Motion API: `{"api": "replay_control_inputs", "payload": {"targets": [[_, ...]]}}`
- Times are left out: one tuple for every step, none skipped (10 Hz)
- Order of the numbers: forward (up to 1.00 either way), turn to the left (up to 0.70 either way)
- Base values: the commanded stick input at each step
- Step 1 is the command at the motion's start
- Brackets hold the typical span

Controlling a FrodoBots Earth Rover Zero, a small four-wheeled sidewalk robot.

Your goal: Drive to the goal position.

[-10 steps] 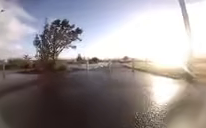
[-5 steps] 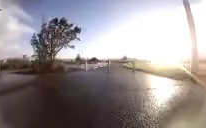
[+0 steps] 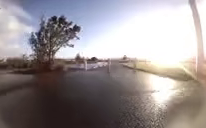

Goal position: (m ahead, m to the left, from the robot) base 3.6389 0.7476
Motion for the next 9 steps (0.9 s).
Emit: {"api": "replay_control_inputs", "payload": {"targets": [[0.45,0.00],[0.45,0.00],[0.45,0.00],[0.45,-0.11],[0.45,-0.27],[0.45,-0.27],[0.45,-0.27],[0.45,-0.27],[0.45,-0.27]]}}
